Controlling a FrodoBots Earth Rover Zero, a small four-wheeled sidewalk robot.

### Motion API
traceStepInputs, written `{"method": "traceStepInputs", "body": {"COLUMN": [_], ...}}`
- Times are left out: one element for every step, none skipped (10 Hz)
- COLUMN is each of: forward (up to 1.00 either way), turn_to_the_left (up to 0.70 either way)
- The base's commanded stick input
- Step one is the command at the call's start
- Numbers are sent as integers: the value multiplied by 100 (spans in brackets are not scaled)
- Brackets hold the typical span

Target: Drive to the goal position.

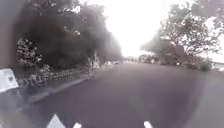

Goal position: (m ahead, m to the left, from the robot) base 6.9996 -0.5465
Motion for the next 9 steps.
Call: {"method": "traceStepInputs", "body": {"forward": [70, 70, 70, 70, 70, 70, 70, 70, 70], "turn_to_the_left": [-35, -35, -35, -35, -35, -35, -35, -35, -35]}}
